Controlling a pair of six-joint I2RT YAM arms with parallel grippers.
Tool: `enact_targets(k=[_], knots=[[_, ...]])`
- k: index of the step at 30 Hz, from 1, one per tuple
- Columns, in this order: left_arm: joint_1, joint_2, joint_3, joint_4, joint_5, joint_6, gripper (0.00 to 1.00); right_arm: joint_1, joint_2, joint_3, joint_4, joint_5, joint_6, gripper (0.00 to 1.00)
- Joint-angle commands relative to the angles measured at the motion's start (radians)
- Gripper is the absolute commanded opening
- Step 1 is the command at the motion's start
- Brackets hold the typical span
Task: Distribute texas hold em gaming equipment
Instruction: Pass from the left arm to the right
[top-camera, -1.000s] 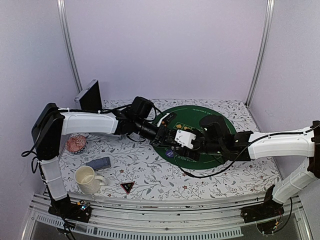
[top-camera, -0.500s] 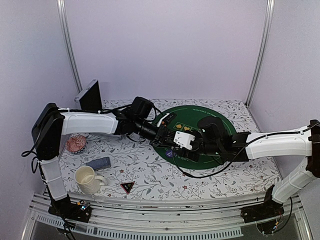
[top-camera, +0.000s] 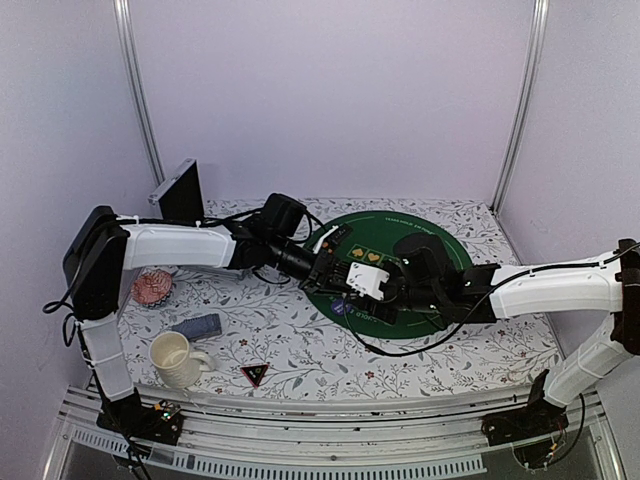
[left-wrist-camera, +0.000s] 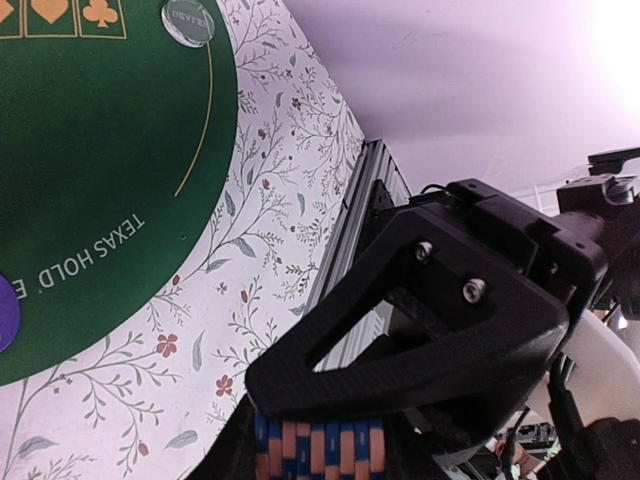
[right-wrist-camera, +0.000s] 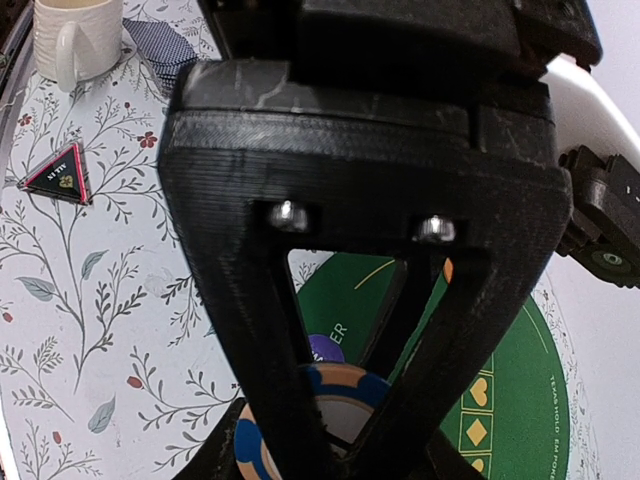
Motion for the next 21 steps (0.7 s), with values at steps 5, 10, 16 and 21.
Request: enact_targets(k=[5, 10, 16, 21], knots=[[0.005, -0.009, -0.008, 0.022, 0.032, -0.018, 0.10, -0.004, 0.003, 0.033, 0.030, -0.008, 0.049, 0.21], [0.006, -0.017, -0.006, 0.023, 0.031, -0.019, 0.19, -0.004, -0.011, 0.016, 0.028, -0.010, 0.070, 0.20], [0.005, -0.015, -0.005, 0.025, 0.034, -0.019, 0.31, -0.005, -0.020, 0.006, 0.029, -0.010, 0.078, 0.16], [0.005, -0.018, -0.005, 0.025, 0.038, -0.019, 0.41, -0.005, -0.024, 0.003, 0.030, -0.017, 0.082, 0.15]])
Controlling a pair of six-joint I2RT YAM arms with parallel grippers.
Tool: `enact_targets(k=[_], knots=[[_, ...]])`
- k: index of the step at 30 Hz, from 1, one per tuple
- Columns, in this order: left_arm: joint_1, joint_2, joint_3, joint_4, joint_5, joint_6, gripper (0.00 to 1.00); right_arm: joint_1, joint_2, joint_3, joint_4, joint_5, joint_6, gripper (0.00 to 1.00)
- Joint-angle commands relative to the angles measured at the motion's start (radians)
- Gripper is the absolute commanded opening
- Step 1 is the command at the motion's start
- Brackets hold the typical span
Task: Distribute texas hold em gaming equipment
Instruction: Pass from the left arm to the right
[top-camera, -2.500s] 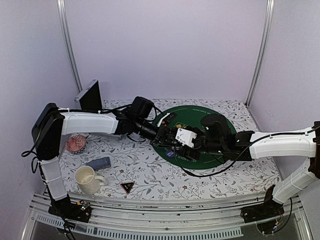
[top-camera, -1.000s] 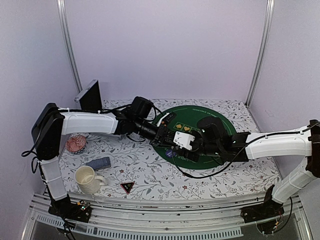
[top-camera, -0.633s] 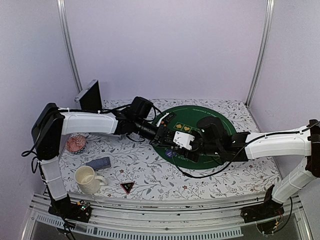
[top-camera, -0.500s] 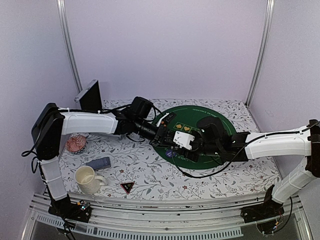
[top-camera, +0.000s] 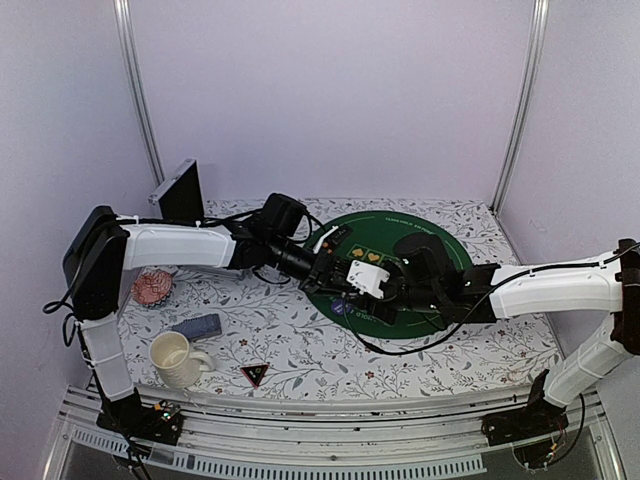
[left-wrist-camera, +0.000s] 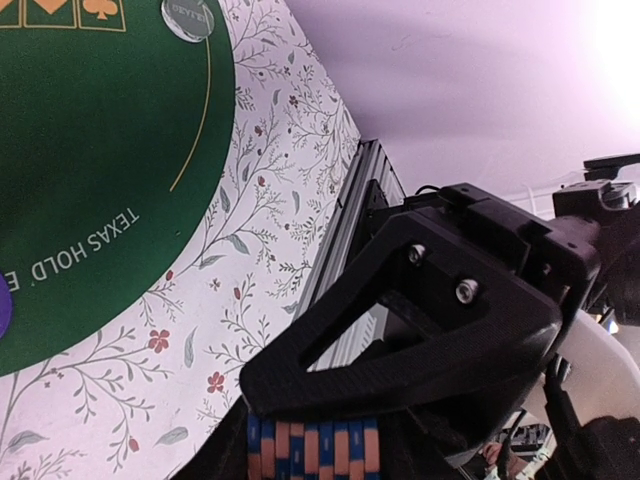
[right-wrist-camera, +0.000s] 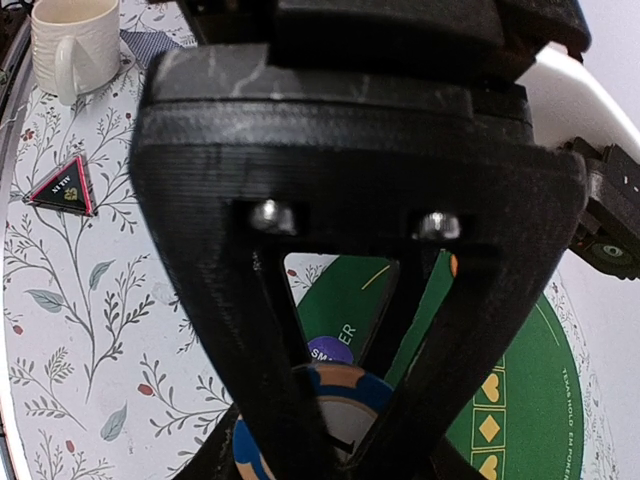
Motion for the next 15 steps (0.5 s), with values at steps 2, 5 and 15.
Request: enact_targets(k=[2, 5, 15], knots=[[0.006, -0.017, -0.003, 0.026, 0.031, -0.002, 0.45, -0.005, -0.023, 0.001, 0.030, -0.011, 0.029, 0.15], [0.007, -0.018, -0.003, 0.027, 0.031, -0.001, 0.47, -0.006, -0.024, 0.000, 0.030, -0.010, 0.027, 0.15], [0.023, -0.024, -0.003, 0.013, 0.021, 0.011, 0.67, -0.017, -0.047, -0.022, 0.033, -0.026, 0.040, 0.14]])
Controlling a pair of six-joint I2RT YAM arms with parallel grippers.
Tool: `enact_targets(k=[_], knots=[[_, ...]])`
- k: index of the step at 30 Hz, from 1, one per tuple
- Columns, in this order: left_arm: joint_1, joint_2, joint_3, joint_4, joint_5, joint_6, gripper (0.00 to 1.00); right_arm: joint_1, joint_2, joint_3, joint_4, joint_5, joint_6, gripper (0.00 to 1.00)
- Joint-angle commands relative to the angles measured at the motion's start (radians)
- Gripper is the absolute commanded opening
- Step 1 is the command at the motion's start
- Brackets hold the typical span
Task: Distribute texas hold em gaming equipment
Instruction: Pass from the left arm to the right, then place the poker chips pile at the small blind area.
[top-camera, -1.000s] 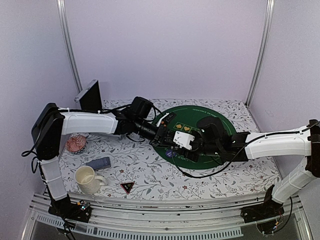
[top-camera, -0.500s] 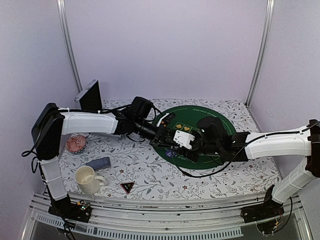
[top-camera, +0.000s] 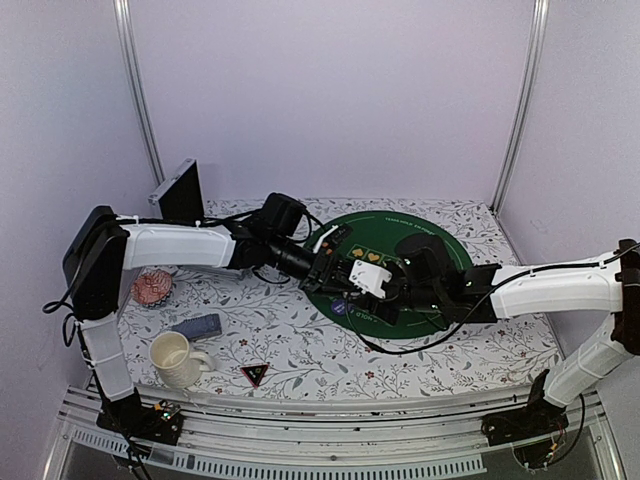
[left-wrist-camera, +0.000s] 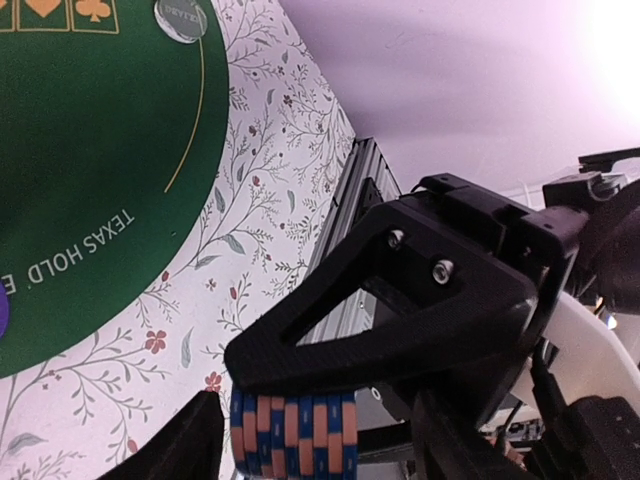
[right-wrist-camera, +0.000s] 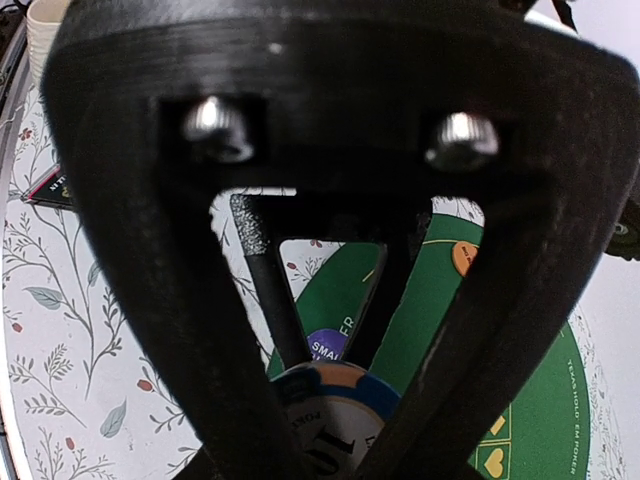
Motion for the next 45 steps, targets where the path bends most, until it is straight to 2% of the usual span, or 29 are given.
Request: enact_targets(k=[1, 6, 13, 20, 27, 33, 38, 45], knots=[[0.024, -0.028, -0.003, 0.004, 0.004, 0.014, 0.70, -0.008, -0.049, -0.016, 0.034, -0.014, 0.023, 0.14], [0.039, -0.038, -0.002, -0.024, -0.016, 0.037, 0.80, -0.014, -0.073, -0.049, 0.033, -0.019, 0.039, 0.14], [0.061, -0.048, -0.004, -0.060, -0.039, 0.062, 0.86, -0.030, -0.115, -0.118, 0.032, -0.046, 0.077, 0.13], [0.087, -0.068, -0.010, -0.097, -0.069, 0.092, 0.87, -0.075, -0.113, -0.190, 0.046, -0.087, 0.118, 0.13], [0.123, -0.107, -0.037, -0.120, -0.090, 0.116, 0.87, -0.138, -0.073, -0.269, 0.135, -0.109, 0.151, 0.13], [0.147, -0.130, -0.059, -0.125, -0.098, 0.122, 0.87, -0.159, 0.006, -0.221, 0.142, -0.101, 0.165, 0.13], [0.161, -0.149, -0.075, -0.127, -0.104, 0.129, 0.87, -0.160, 0.057, -0.200, 0.156, -0.089, 0.238, 0.12], [0.173, -0.162, -0.084, -0.137, -0.098, 0.147, 0.87, -0.159, 0.138, -0.201, 0.187, -0.001, 0.327, 0.11]])
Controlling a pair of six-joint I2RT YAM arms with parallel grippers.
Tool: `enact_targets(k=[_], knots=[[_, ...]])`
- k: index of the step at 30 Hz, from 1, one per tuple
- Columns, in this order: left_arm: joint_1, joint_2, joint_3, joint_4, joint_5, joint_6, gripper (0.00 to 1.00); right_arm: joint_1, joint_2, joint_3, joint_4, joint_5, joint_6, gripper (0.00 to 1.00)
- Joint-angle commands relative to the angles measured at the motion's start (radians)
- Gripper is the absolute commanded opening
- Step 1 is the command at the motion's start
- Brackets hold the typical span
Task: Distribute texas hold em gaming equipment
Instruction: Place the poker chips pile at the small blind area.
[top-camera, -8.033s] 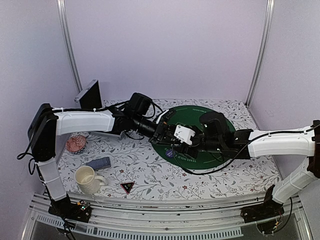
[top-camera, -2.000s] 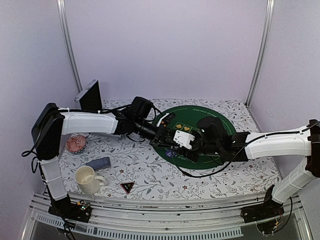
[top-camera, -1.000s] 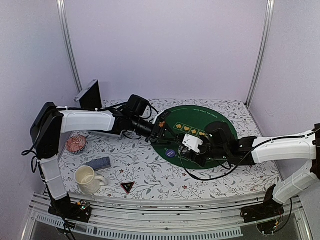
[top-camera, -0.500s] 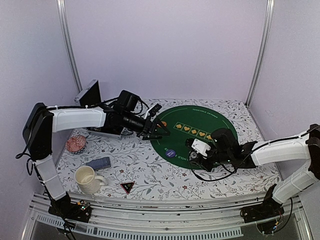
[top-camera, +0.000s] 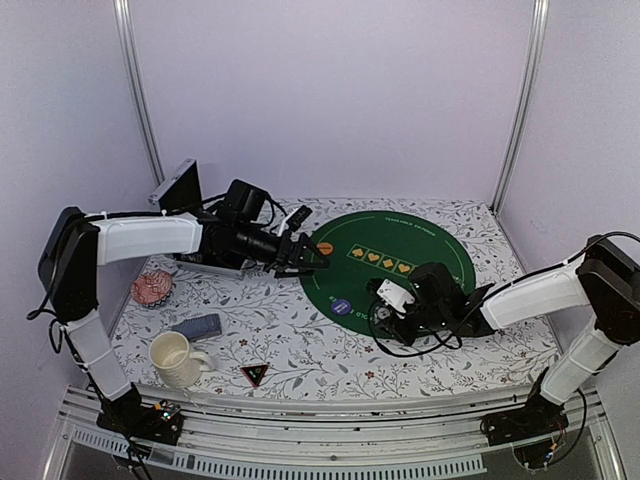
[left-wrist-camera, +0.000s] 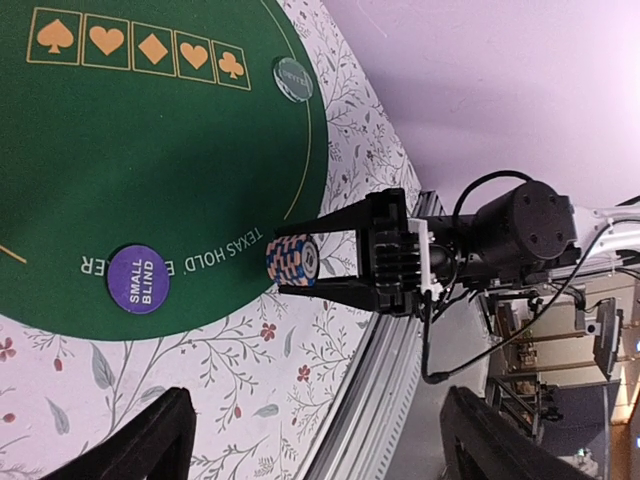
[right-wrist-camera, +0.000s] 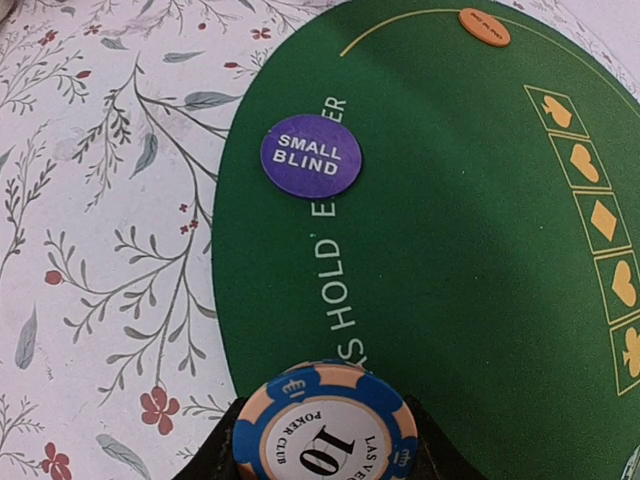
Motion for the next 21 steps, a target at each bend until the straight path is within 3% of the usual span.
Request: enact_targets(k=[1, 21], knots=[[0.013, -0.043, -0.016, -0.017, -0.004, 0.030, 0.87, -0.005, 0.051, 0.029, 0.063, 0.081, 0.091, 0.11], [0.039, -0.045, -0.015, -0.017, 0.011, 0.042, 0.87, 0.010, 0.191, 0.063, 0.066, 0.140, 0.139, 0.16]])
